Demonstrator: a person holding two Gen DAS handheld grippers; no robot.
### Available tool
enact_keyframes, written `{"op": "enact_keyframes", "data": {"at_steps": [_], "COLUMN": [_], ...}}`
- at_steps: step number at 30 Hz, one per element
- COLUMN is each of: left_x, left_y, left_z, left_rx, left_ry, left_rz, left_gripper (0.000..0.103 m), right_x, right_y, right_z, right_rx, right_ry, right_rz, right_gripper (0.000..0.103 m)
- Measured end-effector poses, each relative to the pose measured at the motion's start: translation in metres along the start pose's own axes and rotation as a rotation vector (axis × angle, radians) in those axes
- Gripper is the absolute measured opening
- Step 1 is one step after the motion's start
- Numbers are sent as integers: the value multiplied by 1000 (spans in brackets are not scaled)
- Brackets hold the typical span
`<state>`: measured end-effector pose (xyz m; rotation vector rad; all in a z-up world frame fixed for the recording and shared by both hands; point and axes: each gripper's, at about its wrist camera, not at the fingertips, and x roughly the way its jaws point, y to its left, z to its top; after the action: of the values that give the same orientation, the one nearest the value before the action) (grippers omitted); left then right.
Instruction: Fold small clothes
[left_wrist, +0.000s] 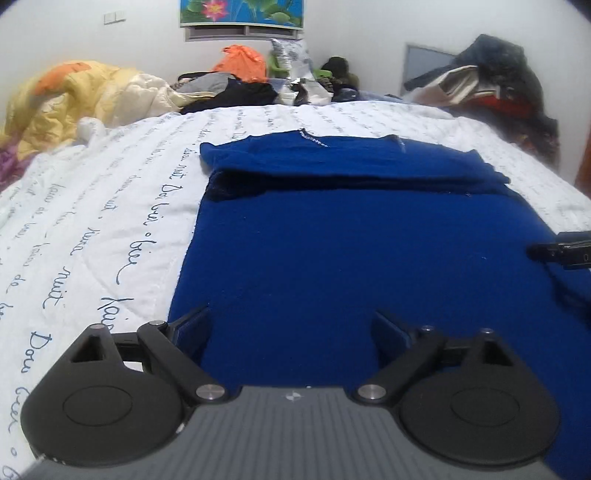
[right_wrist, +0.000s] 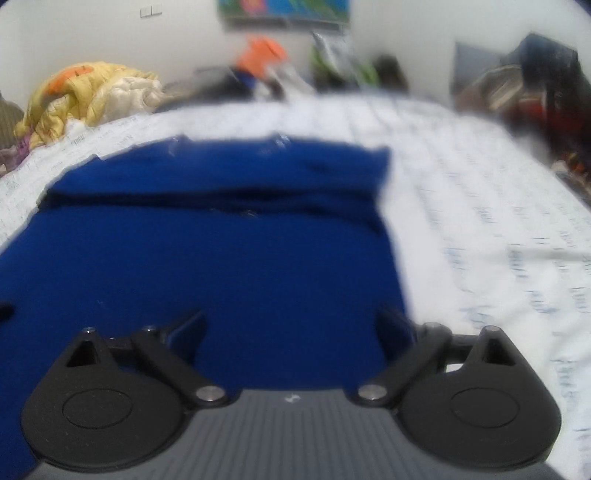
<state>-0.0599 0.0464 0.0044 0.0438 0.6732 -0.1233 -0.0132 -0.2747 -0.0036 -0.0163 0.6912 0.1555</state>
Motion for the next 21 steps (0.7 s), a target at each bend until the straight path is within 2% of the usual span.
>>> {"op": "enact_keyframes", "data": {"at_steps": [3,4,5,7,9,10,11,12,13,14,18,20,21], "left_x": [1,-2,-7,-22,-27,-24,-23,-27,-30,-36,-60,-74,-81], "left_y": [-13,-20,-22,-37,-48,-53,-54,-50,-43,-36,-9,-8,-10], "left_z": [6,9,7,6,-1,-6,-13,-19,-22,-25,-42,-43,-44], "left_rx": [36,42,43,39,79,102,113,109,102,102,73,43,18], "left_ry": [14,22,23,6,20,50,70,55,61,70,83,95,95], "left_rz": [58,61,41,-27,-76,-81,-81,-78,-80,-78,-46,-40,-58], "left_gripper": [92,87,88,91,94,94,99,102,103,103,103,92,91], "right_x": [-1,-7,-16,-37,-43,-40,-35,-34,-38,-41,-58,-62,-66], "right_y": [7,8,17,35,59,72,83,86,79,66,35,32,37], "right_z": [6,11,13,12,2,-4,-14,-25,-34,-40,-50,-46,-41], "right_rx": [-25,-12,5,12,-73,-142,-209,-236,-221,-183,-160,-135,-119], "right_ry": [31,55,44,-25,-3,26,58,53,21,24,49,93,130], "right_rz": [-23,-45,-35,77,147,155,146,139,149,189,149,140,122], "right_gripper": [99,99,99,99,100,100,100,103,103,103,103,103,103]}}
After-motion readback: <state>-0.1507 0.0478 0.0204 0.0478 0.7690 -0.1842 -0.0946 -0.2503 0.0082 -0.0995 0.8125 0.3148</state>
